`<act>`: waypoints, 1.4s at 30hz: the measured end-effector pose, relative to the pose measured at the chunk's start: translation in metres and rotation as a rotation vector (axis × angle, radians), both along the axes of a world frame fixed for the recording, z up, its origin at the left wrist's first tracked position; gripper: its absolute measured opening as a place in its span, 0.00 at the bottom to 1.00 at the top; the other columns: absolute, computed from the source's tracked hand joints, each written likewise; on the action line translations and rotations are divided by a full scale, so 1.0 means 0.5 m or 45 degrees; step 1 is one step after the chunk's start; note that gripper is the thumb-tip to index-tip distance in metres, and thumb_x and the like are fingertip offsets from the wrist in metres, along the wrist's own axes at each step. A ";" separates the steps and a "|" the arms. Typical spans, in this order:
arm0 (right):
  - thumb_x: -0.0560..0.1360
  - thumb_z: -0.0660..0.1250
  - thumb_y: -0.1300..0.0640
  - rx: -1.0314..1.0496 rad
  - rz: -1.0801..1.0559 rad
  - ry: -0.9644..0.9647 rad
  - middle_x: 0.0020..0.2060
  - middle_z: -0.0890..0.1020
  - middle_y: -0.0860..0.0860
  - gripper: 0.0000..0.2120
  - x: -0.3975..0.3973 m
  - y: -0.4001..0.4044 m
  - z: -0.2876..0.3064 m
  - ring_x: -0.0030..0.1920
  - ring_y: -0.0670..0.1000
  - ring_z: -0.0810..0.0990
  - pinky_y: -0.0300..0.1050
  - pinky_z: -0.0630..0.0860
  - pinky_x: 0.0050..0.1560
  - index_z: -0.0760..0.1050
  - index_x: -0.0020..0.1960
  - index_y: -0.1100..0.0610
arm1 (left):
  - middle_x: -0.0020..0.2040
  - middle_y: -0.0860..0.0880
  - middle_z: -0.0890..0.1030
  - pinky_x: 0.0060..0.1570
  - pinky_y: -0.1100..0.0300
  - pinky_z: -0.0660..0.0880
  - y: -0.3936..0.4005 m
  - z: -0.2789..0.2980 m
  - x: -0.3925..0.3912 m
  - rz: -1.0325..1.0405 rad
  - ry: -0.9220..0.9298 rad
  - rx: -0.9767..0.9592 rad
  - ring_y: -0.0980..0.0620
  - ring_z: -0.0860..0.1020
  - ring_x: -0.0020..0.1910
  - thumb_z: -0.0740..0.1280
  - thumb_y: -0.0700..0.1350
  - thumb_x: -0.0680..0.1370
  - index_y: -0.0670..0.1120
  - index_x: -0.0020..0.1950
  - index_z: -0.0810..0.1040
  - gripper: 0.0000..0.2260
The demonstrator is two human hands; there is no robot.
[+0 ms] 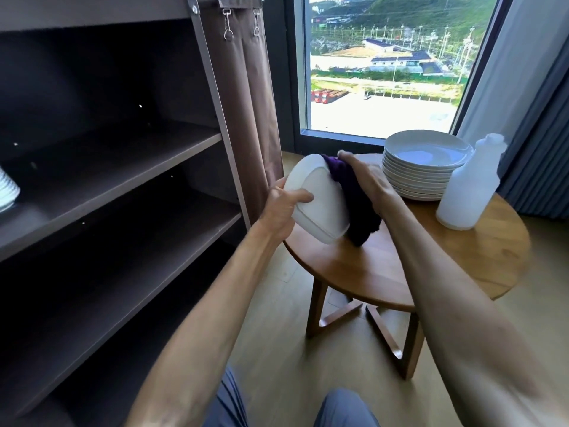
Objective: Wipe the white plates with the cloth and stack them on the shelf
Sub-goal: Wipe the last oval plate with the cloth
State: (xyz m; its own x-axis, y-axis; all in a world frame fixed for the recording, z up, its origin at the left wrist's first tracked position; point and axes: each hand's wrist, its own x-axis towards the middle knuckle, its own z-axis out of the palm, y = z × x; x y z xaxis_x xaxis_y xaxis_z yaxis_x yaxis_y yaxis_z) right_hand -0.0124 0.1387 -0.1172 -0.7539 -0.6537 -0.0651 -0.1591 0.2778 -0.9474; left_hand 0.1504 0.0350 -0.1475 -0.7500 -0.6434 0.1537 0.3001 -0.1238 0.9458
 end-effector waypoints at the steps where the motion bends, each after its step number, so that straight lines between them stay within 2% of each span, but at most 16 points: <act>1: 0.70 0.68 0.29 0.014 0.028 -0.117 0.48 0.84 0.57 0.30 0.000 0.012 -0.011 0.46 0.56 0.82 0.48 0.76 0.47 0.83 0.50 0.57 | 0.49 0.40 0.83 0.51 0.49 0.78 -0.008 -0.008 0.008 0.002 -0.004 0.001 0.42 0.80 0.49 0.69 0.33 0.64 0.40 0.55 0.82 0.19; 5: 0.70 0.75 0.36 0.045 0.204 -0.264 0.51 0.84 0.57 0.27 0.001 0.039 -0.039 0.49 0.55 0.83 0.49 0.81 0.45 0.80 0.58 0.56 | 0.51 0.39 0.84 0.52 0.49 0.79 -0.031 -0.022 0.030 0.021 0.022 0.057 0.41 0.81 0.50 0.71 0.33 0.67 0.37 0.59 0.81 0.20; 9: 0.71 0.77 0.46 -0.165 0.096 -0.353 0.51 0.85 0.58 0.16 0.019 0.032 -0.041 0.48 0.55 0.84 0.52 0.83 0.48 0.80 0.52 0.55 | 0.55 0.45 0.83 0.51 0.50 0.82 -0.029 -0.021 -0.006 0.537 -0.211 -0.097 0.48 0.82 0.52 0.80 0.48 0.69 0.42 0.65 0.78 0.27; 12: 0.72 0.77 0.47 -0.305 -0.027 -0.047 0.44 0.86 0.52 0.07 0.045 0.014 -0.043 0.44 0.51 0.84 0.49 0.83 0.46 0.82 0.46 0.49 | 0.75 0.44 0.71 0.70 0.44 0.72 0.016 0.001 -0.051 0.725 -0.468 0.025 0.42 0.73 0.70 0.79 0.55 0.72 0.49 0.82 0.57 0.45; 14: 0.74 0.76 0.47 -0.307 0.040 0.225 0.40 0.85 0.49 0.04 0.054 0.014 -0.038 0.41 0.47 0.83 0.47 0.81 0.45 0.82 0.44 0.46 | 0.77 0.44 0.66 0.72 0.42 0.69 0.030 0.023 -0.071 0.674 -0.384 0.232 0.40 0.69 0.73 0.78 0.61 0.71 0.51 0.84 0.46 0.54; 16: 0.77 0.73 0.49 -0.244 0.248 0.255 0.40 0.83 0.53 0.06 0.060 0.027 -0.016 0.38 0.47 0.82 0.46 0.80 0.42 0.83 0.47 0.51 | 0.74 0.45 0.68 0.71 0.41 0.70 0.015 0.024 -0.083 0.546 -0.237 0.434 0.40 0.71 0.71 0.78 0.68 0.65 0.55 0.84 0.42 0.60; 18: 0.79 0.70 0.52 -0.178 0.439 0.165 0.39 0.82 0.56 0.12 0.067 0.039 0.006 0.34 0.45 0.80 0.40 0.78 0.37 0.81 0.51 0.61 | 0.70 0.45 0.72 0.67 0.42 0.74 0.008 0.019 -0.081 0.234 -0.122 0.592 0.40 0.76 0.67 0.77 0.71 0.61 0.53 0.83 0.52 0.59; 20: 0.81 0.68 0.52 -0.248 0.462 0.044 0.39 0.81 0.55 0.15 0.081 0.039 0.012 0.33 0.43 0.80 0.37 0.77 0.36 0.80 0.52 0.65 | 0.57 0.42 0.80 0.59 0.47 0.80 0.031 0.024 -0.077 0.067 -0.044 0.602 0.45 0.82 0.55 0.77 0.68 0.65 0.42 0.67 0.76 0.41; 22: 0.81 0.67 0.51 -0.332 0.368 0.041 0.37 0.82 0.51 0.12 0.094 0.021 0.009 0.33 0.41 0.80 0.36 0.76 0.38 0.81 0.47 0.60 | 0.45 0.43 0.81 0.50 0.54 0.81 0.047 0.024 -0.087 0.053 0.045 0.599 0.48 0.83 0.44 0.72 0.60 0.73 0.40 0.50 0.80 0.22; 24: 0.80 0.68 0.51 -0.408 0.197 0.151 0.35 0.82 0.46 0.10 0.098 -0.003 0.005 0.34 0.40 0.80 0.39 0.76 0.40 0.81 0.42 0.52 | 0.48 0.42 0.82 0.53 0.53 0.81 0.054 0.026 -0.089 0.048 0.096 0.563 0.47 0.84 0.48 0.68 0.56 0.78 0.41 0.55 0.81 0.18; 28: 0.79 0.60 0.39 -0.363 -0.224 0.201 0.46 0.82 0.49 0.18 0.092 -0.036 0.009 0.50 0.52 0.81 0.55 0.77 0.58 0.75 0.56 0.52 | 0.60 0.40 0.82 0.64 0.46 0.76 0.063 0.017 -0.088 -0.088 0.114 0.442 0.42 0.81 0.60 0.67 0.50 0.79 0.43 0.66 0.80 0.18; 32: 0.73 0.58 0.51 -0.557 -0.049 0.164 0.58 0.74 0.52 0.15 0.108 -0.046 0.001 0.58 0.53 0.75 0.60 0.74 0.63 0.70 0.60 0.50 | 0.55 0.40 0.83 0.56 0.49 0.79 0.067 0.005 -0.074 0.015 0.255 0.498 0.42 0.82 0.53 0.64 0.48 0.79 0.41 0.63 0.81 0.17; 35: 0.69 0.64 0.62 -0.420 0.358 0.455 0.61 0.75 0.50 0.28 0.091 -0.026 -0.013 0.55 0.51 0.77 0.50 0.78 0.58 0.68 0.69 0.50 | 0.58 0.38 0.82 0.62 0.46 0.76 0.037 -0.003 -0.063 0.052 0.321 0.686 0.39 0.80 0.58 0.60 0.58 0.81 0.41 0.61 0.81 0.23; 38: 0.75 0.67 0.56 -0.184 0.549 0.828 0.67 0.78 0.51 0.26 0.063 -0.024 -0.034 0.65 0.51 0.76 0.40 0.71 0.66 0.73 0.74 0.51 | 0.74 0.35 0.73 0.75 0.41 0.66 0.008 -0.004 -0.050 -0.053 0.314 0.776 0.36 0.72 0.73 0.60 0.67 0.79 0.38 0.75 0.72 0.38; 40: 0.81 0.65 0.54 -0.253 0.472 0.769 0.73 0.74 0.51 0.22 0.069 -0.033 -0.048 0.75 0.50 0.67 0.34 0.59 0.71 0.73 0.74 0.51 | 0.77 0.35 0.69 0.77 0.41 0.63 0.016 0.002 -0.044 -0.125 0.328 0.736 0.36 0.69 0.76 0.64 0.66 0.78 0.39 0.77 0.70 0.38; 42: 0.82 0.63 0.54 -0.373 0.286 0.663 0.71 0.76 0.49 0.18 0.089 -0.057 -0.051 0.74 0.48 0.70 0.35 0.62 0.71 0.77 0.71 0.52 | 0.74 0.37 0.73 0.76 0.41 0.65 0.047 0.015 -0.039 -0.081 0.307 0.696 0.37 0.70 0.75 0.67 0.63 0.77 0.40 0.73 0.74 0.33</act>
